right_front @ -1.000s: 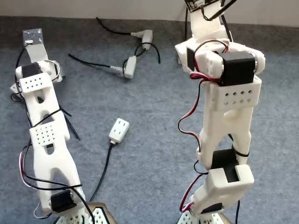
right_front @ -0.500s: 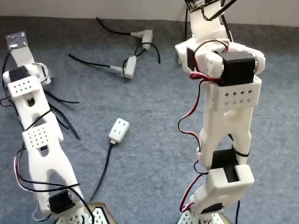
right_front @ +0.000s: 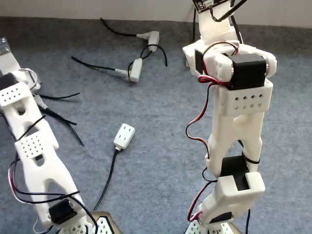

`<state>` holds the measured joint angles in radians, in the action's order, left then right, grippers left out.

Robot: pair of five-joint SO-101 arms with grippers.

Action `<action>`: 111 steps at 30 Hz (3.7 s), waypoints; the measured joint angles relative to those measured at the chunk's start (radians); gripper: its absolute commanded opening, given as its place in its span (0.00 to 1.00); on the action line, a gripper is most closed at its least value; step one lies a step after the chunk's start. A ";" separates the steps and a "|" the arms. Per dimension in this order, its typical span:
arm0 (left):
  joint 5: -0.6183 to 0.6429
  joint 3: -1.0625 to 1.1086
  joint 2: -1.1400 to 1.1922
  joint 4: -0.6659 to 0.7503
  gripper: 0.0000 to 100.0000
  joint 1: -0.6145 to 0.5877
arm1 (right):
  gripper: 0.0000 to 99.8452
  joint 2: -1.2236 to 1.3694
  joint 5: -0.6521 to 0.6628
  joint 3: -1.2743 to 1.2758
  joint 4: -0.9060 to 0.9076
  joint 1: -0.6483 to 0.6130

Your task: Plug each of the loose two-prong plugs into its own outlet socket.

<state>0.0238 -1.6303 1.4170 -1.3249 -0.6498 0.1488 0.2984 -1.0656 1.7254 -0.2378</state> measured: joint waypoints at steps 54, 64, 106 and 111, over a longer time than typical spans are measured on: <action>-0.044 0.069 0.044 0.069 0.02 0.209 | 0.01 0.000 0.000 0.000 0.000 0.000; -0.247 -0.032 0.043 -0.219 0.02 0.361 | 0.01 0.000 0.000 0.000 0.000 0.000; -0.319 -0.020 -0.066 -0.410 0.26 0.605 | 0.01 0.000 0.112 0.000 0.000 0.127; -0.319 -0.018 -0.066 -0.410 0.26 0.542 | 0.01 0.000 0.112 0.000 0.000 0.127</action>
<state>-0.2954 -1.6487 1.3510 -1.7346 -0.1082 0.1488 0.4104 -1.0656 1.7254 -0.1105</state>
